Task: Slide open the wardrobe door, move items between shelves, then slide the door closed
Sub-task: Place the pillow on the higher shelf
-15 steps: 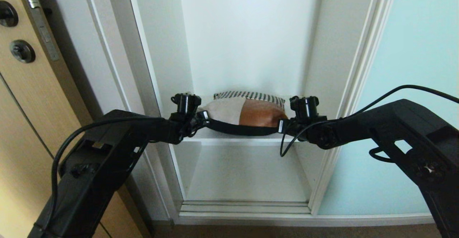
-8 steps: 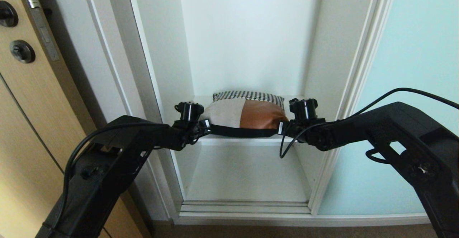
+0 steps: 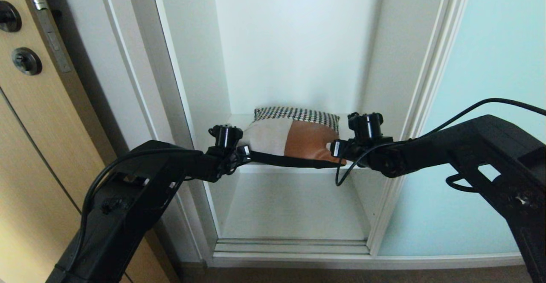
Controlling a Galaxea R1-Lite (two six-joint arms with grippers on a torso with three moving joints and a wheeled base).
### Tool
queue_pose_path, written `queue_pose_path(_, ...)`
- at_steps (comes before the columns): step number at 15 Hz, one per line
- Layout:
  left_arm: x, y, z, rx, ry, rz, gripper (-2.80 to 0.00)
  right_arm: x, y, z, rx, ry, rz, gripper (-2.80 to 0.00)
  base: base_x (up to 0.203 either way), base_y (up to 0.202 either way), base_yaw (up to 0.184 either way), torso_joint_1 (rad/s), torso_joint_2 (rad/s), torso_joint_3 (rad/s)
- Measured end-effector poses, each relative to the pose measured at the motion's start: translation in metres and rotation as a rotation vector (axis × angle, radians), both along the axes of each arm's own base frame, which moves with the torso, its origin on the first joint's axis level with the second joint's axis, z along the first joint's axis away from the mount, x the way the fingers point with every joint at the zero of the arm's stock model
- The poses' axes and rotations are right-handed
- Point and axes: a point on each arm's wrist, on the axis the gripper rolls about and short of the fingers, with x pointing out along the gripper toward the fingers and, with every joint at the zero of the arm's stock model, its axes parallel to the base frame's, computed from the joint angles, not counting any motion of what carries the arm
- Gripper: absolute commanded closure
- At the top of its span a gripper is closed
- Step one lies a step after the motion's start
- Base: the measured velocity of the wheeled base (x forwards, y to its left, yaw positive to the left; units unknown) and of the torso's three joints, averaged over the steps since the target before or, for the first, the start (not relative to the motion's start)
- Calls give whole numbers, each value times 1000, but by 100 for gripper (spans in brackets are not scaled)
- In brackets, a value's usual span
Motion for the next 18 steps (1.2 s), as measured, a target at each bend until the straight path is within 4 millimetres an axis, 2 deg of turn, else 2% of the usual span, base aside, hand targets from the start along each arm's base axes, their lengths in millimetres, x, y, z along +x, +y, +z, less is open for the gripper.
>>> queue_pose_path(1,0,0,0,5,-1,-3,0,-5,-3,4,2,4,-4,-280,0,0,0,0,0,0)
queue_pose_path(2,0,0,0,6,-1,-4,0,-10,-6,8,8,3,-10,0,0,0,0,0,0,0)
queue_pose_path(5,0,-2,1,5,-2,-7,0,-32,-10,17,41,9,7,0,0,0,0,0,0,0)
queue_pose_path(8,-1,-3,1,5,7,-13,0,-54,12,18,62,39,120,0,0,0,0,0,0,0)
queue_pose_path(11,-3,-3,4,-1,24,-13,0,-68,36,9,62,75,212,0,0,0,0,0,0,0)
queue_pose_path(14,-5,-2,12,-7,33,-14,0,-64,50,-4,50,91,242,0,0,0,0,0,0,0)
queue_pose_path(18,-9,-1,17,-15,64,-44,0,-37,59,-22,44,73,206,0,0,0,0,0,0,0)
